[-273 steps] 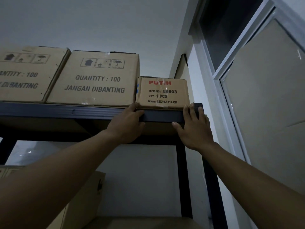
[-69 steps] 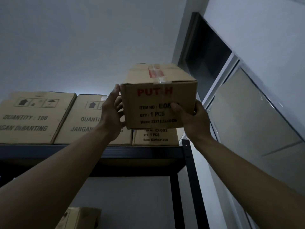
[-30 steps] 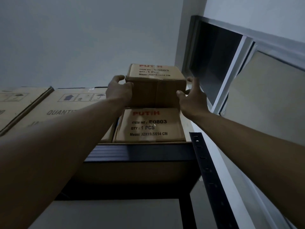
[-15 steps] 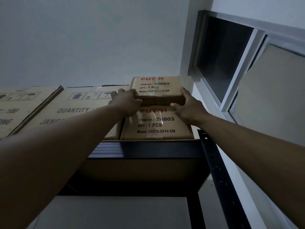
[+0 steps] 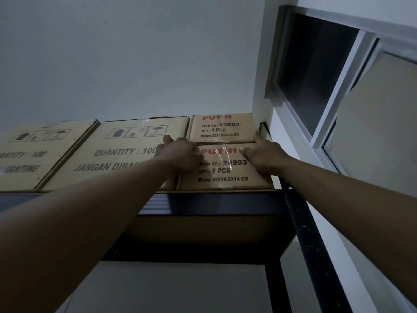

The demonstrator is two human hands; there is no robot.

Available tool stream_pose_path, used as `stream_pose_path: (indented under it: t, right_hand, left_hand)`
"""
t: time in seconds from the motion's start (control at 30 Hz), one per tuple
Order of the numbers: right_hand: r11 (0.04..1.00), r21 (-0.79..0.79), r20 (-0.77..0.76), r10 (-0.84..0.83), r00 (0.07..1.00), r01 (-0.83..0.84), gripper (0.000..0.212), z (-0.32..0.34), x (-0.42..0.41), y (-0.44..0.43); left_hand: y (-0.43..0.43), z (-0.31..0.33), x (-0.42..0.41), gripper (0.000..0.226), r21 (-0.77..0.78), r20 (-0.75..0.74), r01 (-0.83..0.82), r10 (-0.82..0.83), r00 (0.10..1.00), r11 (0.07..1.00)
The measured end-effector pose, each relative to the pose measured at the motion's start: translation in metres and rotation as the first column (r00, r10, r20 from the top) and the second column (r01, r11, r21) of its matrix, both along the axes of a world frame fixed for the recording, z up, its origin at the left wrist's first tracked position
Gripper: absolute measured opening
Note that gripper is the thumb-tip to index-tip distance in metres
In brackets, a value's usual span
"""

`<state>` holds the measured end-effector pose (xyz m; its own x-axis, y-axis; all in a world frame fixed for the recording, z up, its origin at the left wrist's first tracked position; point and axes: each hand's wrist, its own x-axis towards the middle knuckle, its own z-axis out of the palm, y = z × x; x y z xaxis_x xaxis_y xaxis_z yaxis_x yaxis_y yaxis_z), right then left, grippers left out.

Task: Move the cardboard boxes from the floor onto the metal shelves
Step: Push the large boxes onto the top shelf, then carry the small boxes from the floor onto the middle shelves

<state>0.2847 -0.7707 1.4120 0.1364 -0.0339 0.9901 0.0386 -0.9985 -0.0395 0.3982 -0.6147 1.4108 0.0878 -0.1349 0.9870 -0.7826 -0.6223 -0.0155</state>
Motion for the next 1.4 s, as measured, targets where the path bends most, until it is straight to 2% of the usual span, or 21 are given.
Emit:
stream_pose_path:
  t: [0.1, 0.23, 0.37, 0.53, 0.6, 0.7, 0.73, 0.8, 0.97, 1.1, 1.27, 1.4]
  right_hand:
    - [0.999, -0.014, 0.01, -0.049, 0.999, 0.049, 0.071, -0.006, -0.001, 0.001]
    - [0.981, -0.05, 0.135, -0.18, 0.974, 0.189, 0.067, -0.019, 0.001, -0.004]
    - [0.978, -0.086, 0.257, -0.161, 0.953, 0.188, 0.056, -0.05, 0.008, -0.006]
    - [0.976, -0.175, 0.206, -0.093, 0.974, 0.131, 0.045, -0.122, 0.006, 0.028]
    - [0.976, -0.194, 0.162, -0.07, 0.984, 0.101, 0.045, -0.154, -0.003, 0.052]
    - [0.974, -0.193, 0.057, -0.107, 0.993, 0.116, 0.049, -0.2, -0.014, 0.091]
    - [0.971, -0.2, 0.022, -0.127, 0.992, 0.129, 0.051, -0.215, -0.017, 0.106]
    - [0.966, -0.2, -0.039, -0.177, 0.983, 0.166, 0.052, -0.246, -0.019, 0.135]
    - [0.975, -0.116, -0.232, -0.21, 0.95, 0.188, 0.049, -0.318, -0.033, 0.2]
    - [0.979, 0.068, -0.324, -0.16, 0.932, 0.192, 0.038, -0.371, -0.071, 0.248]
    - [0.936, 0.247, -0.387, -0.141, 0.911, 0.25, 0.022, -0.434, -0.147, 0.315]
    - [0.875, 0.366, -0.391, -0.165, 0.906, 0.317, 0.013, -0.488, -0.22, 0.381]
  left_hand:
    - [0.001, -0.004, -0.001, 0.037, -0.014, -0.034, 0.065, -0.065, 0.997, 0.998]
    - [0.003, -0.015, 0.0, 0.049, -0.157, -0.03, 0.315, -0.323, 0.946, 0.936]
    - [0.009, -0.041, 0.007, 0.038, -0.129, 0.062, 0.462, -0.457, 0.887, 0.878]
    - [0.047, -0.106, 0.006, 0.027, -0.088, 0.064, 0.63, -0.627, 0.776, 0.771]
    - [0.072, -0.136, 0.007, 0.025, -0.084, 0.002, 0.731, -0.733, 0.68, 0.678]
    - [0.114, -0.185, 0.011, 0.023, -0.073, -0.159, 0.903, -0.899, 0.409, 0.424]
    - [0.128, -0.203, 0.011, 0.023, -0.072, -0.201, 0.936, -0.924, 0.325, 0.344]
    - [0.153, -0.235, 0.013, 0.03, -0.054, -0.275, 0.967, -0.935, 0.225, 0.249]
    - [0.199, -0.306, 0.017, 0.023, -0.089, -0.374, 0.988, -0.923, 0.086, 0.128]
    - [0.232, -0.365, 0.009, 0.02, -0.164, -0.403, 0.985, -0.915, -0.015, 0.056]
    - [0.268, -0.435, -0.041, 0.018, -0.281, -0.443, 0.956, -0.871, -0.213, -0.091]
    - [0.304, -0.498, -0.104, 0.021, -0.377, -0.528, 0.901, -0.749, -0.401, -0.216]
